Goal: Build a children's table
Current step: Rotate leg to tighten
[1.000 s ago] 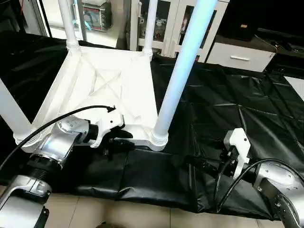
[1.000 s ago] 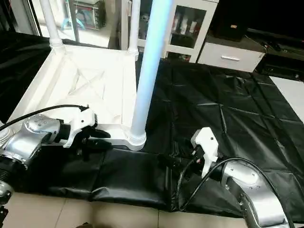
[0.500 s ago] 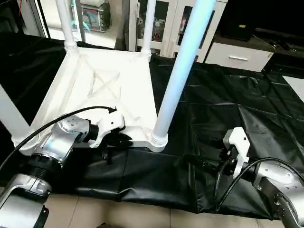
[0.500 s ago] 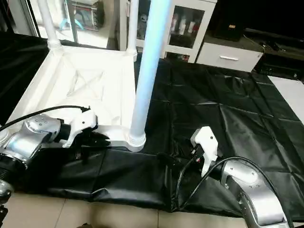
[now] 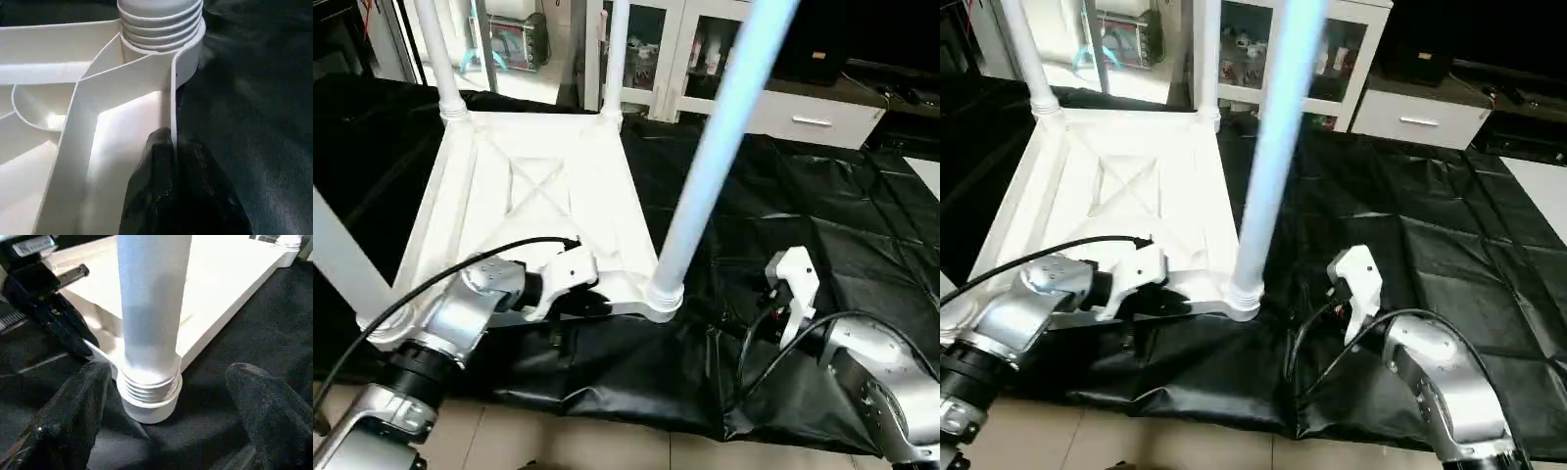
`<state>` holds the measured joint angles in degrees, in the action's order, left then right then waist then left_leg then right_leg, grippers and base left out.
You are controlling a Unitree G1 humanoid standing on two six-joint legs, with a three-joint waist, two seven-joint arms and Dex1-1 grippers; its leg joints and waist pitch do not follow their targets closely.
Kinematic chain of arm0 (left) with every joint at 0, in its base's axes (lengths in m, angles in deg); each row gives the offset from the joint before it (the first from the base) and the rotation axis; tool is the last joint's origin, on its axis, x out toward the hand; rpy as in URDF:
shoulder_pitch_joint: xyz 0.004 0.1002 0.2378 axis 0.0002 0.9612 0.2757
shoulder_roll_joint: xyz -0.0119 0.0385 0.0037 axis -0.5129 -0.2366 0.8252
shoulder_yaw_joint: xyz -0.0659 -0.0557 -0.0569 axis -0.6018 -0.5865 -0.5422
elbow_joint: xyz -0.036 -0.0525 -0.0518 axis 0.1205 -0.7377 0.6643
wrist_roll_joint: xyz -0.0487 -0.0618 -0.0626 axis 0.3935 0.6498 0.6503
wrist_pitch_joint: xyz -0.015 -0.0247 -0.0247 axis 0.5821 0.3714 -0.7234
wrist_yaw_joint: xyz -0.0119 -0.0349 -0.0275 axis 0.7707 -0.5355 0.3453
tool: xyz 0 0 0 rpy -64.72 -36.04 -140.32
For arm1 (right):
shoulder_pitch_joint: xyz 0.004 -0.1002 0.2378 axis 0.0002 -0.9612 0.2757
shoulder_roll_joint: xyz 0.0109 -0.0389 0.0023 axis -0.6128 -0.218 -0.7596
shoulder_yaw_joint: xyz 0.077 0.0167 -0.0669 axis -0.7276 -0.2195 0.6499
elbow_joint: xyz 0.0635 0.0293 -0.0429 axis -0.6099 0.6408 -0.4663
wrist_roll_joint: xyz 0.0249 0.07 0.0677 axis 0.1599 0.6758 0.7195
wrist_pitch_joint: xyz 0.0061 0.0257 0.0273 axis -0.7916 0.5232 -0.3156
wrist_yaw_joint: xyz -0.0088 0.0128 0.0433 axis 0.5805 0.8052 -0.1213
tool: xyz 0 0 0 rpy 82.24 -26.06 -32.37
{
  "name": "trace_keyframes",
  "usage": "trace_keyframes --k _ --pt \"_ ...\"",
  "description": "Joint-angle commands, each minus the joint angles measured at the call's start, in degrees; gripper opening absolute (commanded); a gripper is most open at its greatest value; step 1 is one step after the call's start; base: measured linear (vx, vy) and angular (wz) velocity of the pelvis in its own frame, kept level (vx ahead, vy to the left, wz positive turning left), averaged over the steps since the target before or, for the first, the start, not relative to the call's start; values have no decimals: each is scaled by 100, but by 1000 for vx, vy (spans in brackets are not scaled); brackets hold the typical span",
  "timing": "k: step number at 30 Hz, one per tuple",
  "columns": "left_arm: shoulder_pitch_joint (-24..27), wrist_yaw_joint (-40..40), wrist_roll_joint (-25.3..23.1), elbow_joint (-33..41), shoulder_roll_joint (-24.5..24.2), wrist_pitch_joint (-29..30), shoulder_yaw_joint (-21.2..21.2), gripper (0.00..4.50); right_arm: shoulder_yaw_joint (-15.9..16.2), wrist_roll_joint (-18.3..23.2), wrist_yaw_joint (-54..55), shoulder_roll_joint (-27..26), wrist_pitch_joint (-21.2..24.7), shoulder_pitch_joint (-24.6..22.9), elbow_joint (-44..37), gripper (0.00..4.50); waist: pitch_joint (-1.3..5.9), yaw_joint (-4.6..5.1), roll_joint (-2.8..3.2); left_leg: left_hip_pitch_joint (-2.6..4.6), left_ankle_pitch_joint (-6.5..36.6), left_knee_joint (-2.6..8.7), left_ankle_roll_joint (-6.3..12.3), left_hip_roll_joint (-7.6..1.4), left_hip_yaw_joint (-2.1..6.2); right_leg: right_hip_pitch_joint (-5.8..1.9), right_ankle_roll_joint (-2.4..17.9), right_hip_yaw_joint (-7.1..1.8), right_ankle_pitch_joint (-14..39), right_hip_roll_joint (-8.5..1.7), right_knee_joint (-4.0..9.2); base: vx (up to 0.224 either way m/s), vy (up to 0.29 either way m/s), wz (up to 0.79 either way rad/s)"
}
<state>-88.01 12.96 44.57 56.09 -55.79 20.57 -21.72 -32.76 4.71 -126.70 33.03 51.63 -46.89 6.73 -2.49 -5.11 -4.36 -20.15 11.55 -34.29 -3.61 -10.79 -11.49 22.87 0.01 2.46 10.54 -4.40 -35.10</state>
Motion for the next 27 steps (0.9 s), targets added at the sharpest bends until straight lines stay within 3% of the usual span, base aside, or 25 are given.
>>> trace_keyframes --k 1,5,6,9,11,15,17,23,27 --pt "57 13 233 230 347 -80 111 2 109 -61 -208 105 -136 146 134 408 284 26 -45 53 1099 433 84 -274 129 -177 913 -246 1505 -392 416 0 0 0" --pt "71 -33 141 410 378 -35 214 2 282 -238 -443 168 -382 363 407 408 291 32 -40 45 978 422 143 -279 120 -177 998 -242 1300 -391 398 0 0 0" --pt "80 -55 127 438 376 -33 244 2 308 -270 -487 169 -429 423 498 408 300 19 -7 58 948 417 142 -280 120 -175 1016 -242 1247 -392 390 0 0 0" --pt "130 -159 102 548 353 -27 382 2 397 -415 -678 145 -687 687 884 408 302 24 -47 39 892 408 184 -273 112 -187 1084 -237 1142 -390 377 0 0 0" --pt "146 -193 80 595 351 -39 429 0 411 -396 -783 133 -761 802 1052 389 295 18 -77 38 892 406 214 -276 105 -187 1080 -238 1181 -385 382 0 0 0" --pt "147 -243 41 639 356 -47 473 0 467 -403 -990 211 -861 915 1234 355 291 14 -75 34 919 410 216 -278 113 -190 1035 -236 1315 -393 388 0 0 0" --pt "150 -239 10 664 367 -41 491 0 511 -399 -1236 280 -948 967 1371 342 288 21 -112 30 958 408 232 -282 117 -186 995 -228 1470 -398 404 0 0 0" --pt "124 -173 -24 601 381 -51 490 0 652 -388 -1835 458 -1044 970 1486 275 286 12 -130 35 940 399 281 -287 114 -176 1001 -230 1437 -396 402 0 0 0" --pt "118 -176 -42 586 374 -60 486 0 688 -469 -1913 471 -1190 1031 1681 256 290 15 -128 29 906 393 289 -282 113 -174 1026 -230 1440 -397 400 0 0 0"
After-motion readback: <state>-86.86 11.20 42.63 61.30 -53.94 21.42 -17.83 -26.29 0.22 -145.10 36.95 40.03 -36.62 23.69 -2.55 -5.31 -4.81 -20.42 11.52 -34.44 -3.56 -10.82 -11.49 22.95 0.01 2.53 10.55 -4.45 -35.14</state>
